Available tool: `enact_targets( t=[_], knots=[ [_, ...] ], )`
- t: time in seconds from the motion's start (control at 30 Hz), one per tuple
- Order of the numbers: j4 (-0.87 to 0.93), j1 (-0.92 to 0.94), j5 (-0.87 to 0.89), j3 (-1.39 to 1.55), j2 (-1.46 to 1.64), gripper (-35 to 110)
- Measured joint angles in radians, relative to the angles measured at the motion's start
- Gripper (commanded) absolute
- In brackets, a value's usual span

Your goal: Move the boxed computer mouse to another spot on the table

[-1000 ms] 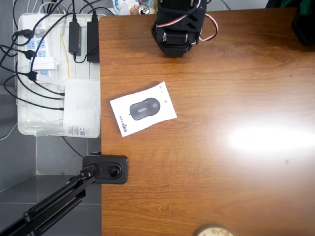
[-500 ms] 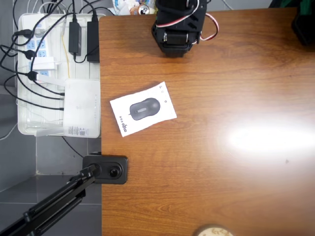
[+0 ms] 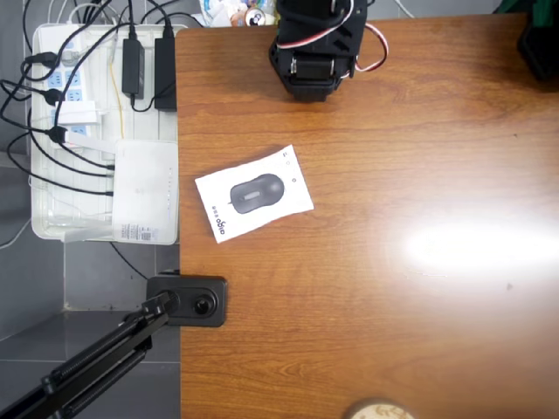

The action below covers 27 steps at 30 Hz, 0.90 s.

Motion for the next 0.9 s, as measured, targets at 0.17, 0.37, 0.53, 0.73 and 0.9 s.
enact_targets(
  t=[0.17,0.37,0.53,0.73,0.9],
  knots=[
    [0.000,0.000,0.008,0.000,0.000,0],
    [0.000,0.000,0.009,0.000,0.000,0],
    [0.000,0.000,0.009,0.000,0.000,0],
    [0.000,0.000,0.009,0.000,0.000,0],
    [0.000,0.000,0.009,0.000,0.000,0]
  ],
)
